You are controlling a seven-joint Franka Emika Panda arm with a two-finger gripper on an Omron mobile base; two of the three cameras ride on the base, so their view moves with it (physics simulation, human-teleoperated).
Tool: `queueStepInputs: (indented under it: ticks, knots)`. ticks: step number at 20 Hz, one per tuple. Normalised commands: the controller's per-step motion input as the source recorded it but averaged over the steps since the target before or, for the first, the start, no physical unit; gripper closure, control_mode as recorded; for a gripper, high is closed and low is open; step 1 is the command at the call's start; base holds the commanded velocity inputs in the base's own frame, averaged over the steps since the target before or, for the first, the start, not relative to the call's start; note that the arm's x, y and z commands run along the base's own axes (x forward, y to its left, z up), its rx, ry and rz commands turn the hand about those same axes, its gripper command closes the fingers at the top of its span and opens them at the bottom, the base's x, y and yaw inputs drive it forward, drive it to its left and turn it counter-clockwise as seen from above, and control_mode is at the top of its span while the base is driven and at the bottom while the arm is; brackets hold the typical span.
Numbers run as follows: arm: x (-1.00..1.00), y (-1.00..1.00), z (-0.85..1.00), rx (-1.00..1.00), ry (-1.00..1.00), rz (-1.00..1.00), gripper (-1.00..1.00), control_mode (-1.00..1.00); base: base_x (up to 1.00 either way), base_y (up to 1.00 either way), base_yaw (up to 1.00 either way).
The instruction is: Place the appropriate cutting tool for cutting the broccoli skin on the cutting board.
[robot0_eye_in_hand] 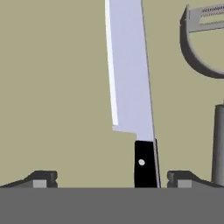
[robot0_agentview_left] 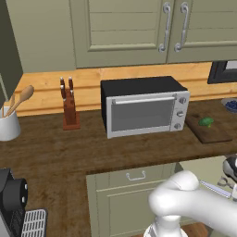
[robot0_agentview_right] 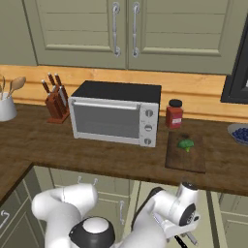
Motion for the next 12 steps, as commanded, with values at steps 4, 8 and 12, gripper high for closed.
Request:
queueStepInputs:
  ticks: [4,8,12]
  knots:
    - [0.17,-0.12,-0.23,0.00,0.00,0.04,-1.00,-1.00,0.00,0.00,0.00]
    - [0.15,-0.12,-0.22,0.00,0.00,0.04,-1.00,-1.00,0.00,0.00,0.00]
    - [0.03,-0.11,-0.30,0.00,0.00,0.04,-1.00,-1.00,0.00,0.00,0.00]
